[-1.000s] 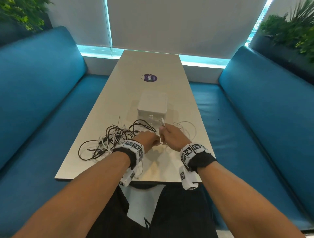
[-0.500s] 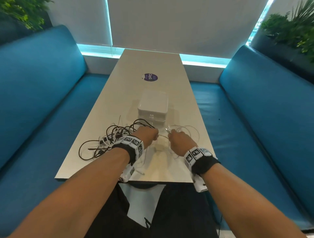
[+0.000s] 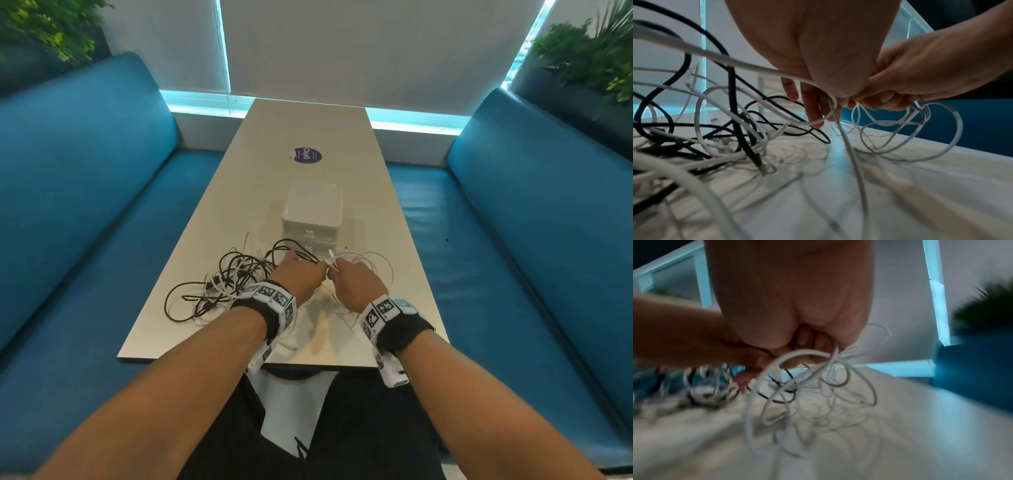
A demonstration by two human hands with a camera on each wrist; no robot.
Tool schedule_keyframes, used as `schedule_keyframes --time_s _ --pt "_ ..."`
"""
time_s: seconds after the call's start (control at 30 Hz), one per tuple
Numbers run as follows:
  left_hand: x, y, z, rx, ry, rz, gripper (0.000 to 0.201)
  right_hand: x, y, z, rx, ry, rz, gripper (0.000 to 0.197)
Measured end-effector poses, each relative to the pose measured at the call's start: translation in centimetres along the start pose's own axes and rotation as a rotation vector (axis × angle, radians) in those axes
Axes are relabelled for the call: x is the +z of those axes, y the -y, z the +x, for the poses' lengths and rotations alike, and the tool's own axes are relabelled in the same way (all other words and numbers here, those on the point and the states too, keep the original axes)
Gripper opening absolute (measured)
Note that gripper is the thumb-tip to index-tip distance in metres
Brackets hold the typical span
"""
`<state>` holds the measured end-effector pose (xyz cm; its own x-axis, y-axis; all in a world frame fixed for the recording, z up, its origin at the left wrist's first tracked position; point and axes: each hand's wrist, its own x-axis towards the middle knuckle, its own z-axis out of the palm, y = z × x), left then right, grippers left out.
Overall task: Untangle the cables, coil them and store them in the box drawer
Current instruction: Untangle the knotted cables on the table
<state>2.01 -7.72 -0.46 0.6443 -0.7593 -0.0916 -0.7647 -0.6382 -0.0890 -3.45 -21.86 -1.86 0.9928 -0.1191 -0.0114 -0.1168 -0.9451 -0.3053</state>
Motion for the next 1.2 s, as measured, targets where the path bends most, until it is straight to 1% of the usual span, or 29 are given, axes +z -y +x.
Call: schedule_keyframes --time_s 0.07,0.1,0.2,0.23,0.3,0.47,0.53,0.63,0.73,0.8,0.83,0.9,0.93,0.97,1.07,1.13,1.2 --pt "-0.3 0.1 -0.3 0.002 0.034 0.063 0.032 -0.3 -0.8 -0.5 0.006 -0.024 -0.180 0.027" --pt "-0.2 0.4 -0.5 -0.007 0.060 0.083 0.032 -0.6 -1.5 -0.8 0.035 -0.032 -0.221 0.028" --pt "0.4 1.2 -1.0 -0.030 0.125 0.112 0.031 -1.3 -3.9 -1.6 0.141 -0.013 -0.271 0.031" --pt "0.6 1.3 -1.1 -0.034 0.132 0.112 0.031 -1.2 -4.3 -1.8 0.150 0.001 -0.284 0.031" --pt "0.4 0.9 -1.0 -0.031 0.120 0.102 0.030 -1.2 -4.2 -2.2 0.129 -0.015 -0.293 0.031" --pt "-0.3 -1.3 -0.7 0.001 0.178 0.123 0.026 -1.0 -2.2 -1.8 0.112 -0.109 -0.150 0.026" --pt "-0.4 -1.8 -0.4 0.011 0.170 0.121 0.027 -0.5 -1.4 -1.4 0.081 -0.119 -0.069 0.024" --pt "-0.8 -1.9 -0.1 0.017 0.150 0.072 0.029 0.1 -0.5 -0.8 0.016 0.001 0.168 0.024" --pt "-0.5 -1.4 -0.1 -0.020 0.063 -0.028 0.033 0.0 -0.7 -0.5 0.039 0.105 0.290 0.020" --pt "-0.1 -1.0 -0.2 -0.042 0.040 -0.081 0.030 0.2 -0.8 -0.6 0.054 0.132 0.283 0.023" --pt "0.1 -1.0 -0.2 -0.044 0.036 -0.089 0.026 0.3 -0.9 -0.8 0.051 0.127 0.223 0.026" --pt "0.0 -0.8 -0.5 -0.048 0.066 -0.095 0.019 0.5 -1.6 -1.1 0.040 0.091 0.020 0.027" --pt "-0.2 -0.6 -0.7 -0.052 0.098 -0.088 0.020 0.4 -2.3 -1.3 0.055 0.069 -0.061 0.026" --pt "-0.3 -0.3 -1.0 -0.050 0.122 -0.067 0.022 0.2 -3.1 -1.4 0.096 0.061 -0.094 0.026" --pt "-0.2 0.6 -1.7 -0.055 0.142 -0.033 0.032 0.0 -5.1 -1.8 0.235 0.061 -0.052 0.024" --pt "-0.3 0.5 -1.7 -0.062 0.121 -0.043 0.034 -0.1 -4.9 -1.6 0.236 0.034 -0.008 0.026" --pt "-0.3 0.2 -1.4 -0.052 0.144 -0.048 0.032 -0.3 -4.1 -1.5 0.230 -0.031 0.042 0.031"
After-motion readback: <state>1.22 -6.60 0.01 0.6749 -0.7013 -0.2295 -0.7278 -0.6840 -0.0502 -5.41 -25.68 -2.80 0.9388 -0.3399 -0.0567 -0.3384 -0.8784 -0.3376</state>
